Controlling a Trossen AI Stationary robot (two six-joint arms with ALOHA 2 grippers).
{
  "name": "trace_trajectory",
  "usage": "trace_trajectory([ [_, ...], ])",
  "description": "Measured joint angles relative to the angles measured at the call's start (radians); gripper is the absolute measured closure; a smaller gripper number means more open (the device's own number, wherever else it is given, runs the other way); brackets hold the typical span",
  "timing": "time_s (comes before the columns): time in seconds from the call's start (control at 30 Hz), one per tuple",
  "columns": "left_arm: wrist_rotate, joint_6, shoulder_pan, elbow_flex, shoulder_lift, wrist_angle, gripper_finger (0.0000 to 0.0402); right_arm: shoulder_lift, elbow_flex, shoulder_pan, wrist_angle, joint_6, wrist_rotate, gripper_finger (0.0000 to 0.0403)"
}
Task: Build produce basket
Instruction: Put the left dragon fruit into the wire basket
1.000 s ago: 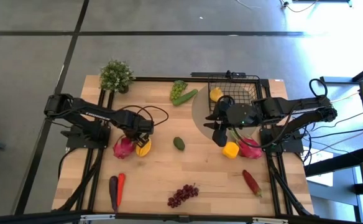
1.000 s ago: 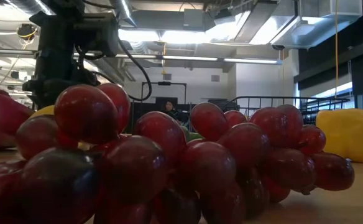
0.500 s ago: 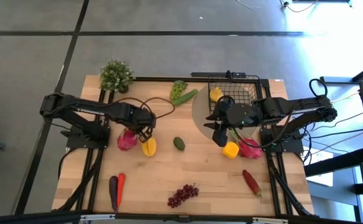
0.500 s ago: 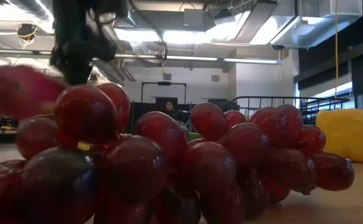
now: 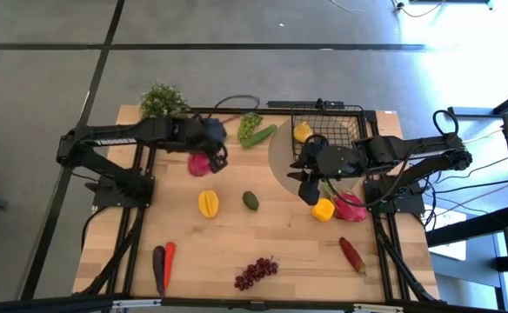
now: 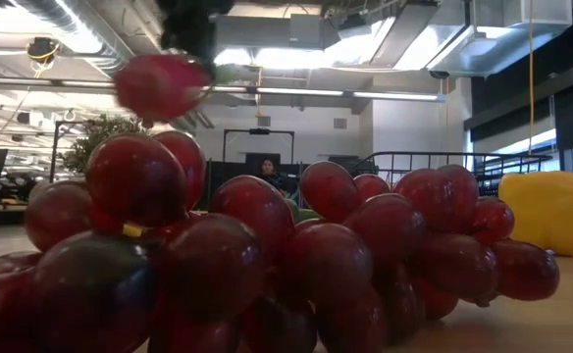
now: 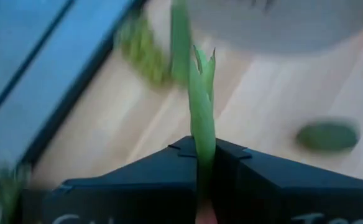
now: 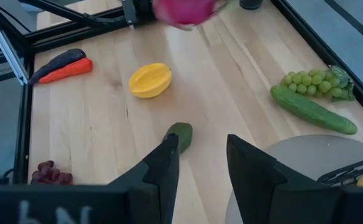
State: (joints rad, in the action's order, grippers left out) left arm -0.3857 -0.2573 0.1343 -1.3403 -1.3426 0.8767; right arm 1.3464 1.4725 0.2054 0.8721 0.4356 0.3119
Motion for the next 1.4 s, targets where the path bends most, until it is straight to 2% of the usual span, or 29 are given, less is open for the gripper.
trace_trajectory([
  [0.13, 0.078, 0.143, 0.042, -0.020, 0.000, -0.186, 0.0401, 0.000, 0.000, 0.000, 0.004, 0.001, 0.000, 0.0279],
  [0.27, 0.214, 0.282, 0.078, -0.020, -0.005, -0.384, 0.0401, 0.000, 0.000, -0.002, 0.005, -0.005, 0.001, 0.0279],
  [0.43, 0.333, 0.377, 0.114, -0.020, -0.012, -0.571, 0.0401, 0.000, -0.001, -0.002, 0.005, -0.024, 0.045, 0.0279],
  [0.6, 0.496, 0.383, 0.161, -0.021, -0.020, -0.680, 0.0401, 0.000, -0.001, -0.003, -0.018, -0.025, 0.150, 0.0279],
  [0.73, 0.598, 0.376, 0.176, -0.019, -0.029, -0.709, 0.0401, 0.000, -0.001, -0.008, -0.101, -0.056, 0.213, 0.0279],
  [0.93, 0.685, 0.380, 0.178, -0.020, -0.034, -0.722, 0.0401, 0.000, -0.001, -0.060, -0.238, -0.081, 0.229, 0.0279],
  [1.03, 0.714, 0.380, 0.177, -0.020, -0.032, -0.730, 0.0401, 0.000, -0.001, -0.093, -0.263, -0.081, 0.206, 0.0279],
  [1.13, 0.737, 0.375, 0.177, -0.020, -0.032, -0.742, 0.0401, 0.000, -0.001, -0.130, -0.278, -0.086, 0.123, 0.0279],
  [1.27, 0.763, 0.374, 0.177, -0.020, -0.032, -0.755, 0.0401, 0.011, -0.001, -0.162, -0.312, -0.209, 0.016, 0.0279],
  [1.4, 0.770, 0.374, 0.177, -0.020, -0.032, -0.754, 0.0401, 0.033, -0.001, -0.176, -0.356, -0.313, -0.008, 0.0279],
])
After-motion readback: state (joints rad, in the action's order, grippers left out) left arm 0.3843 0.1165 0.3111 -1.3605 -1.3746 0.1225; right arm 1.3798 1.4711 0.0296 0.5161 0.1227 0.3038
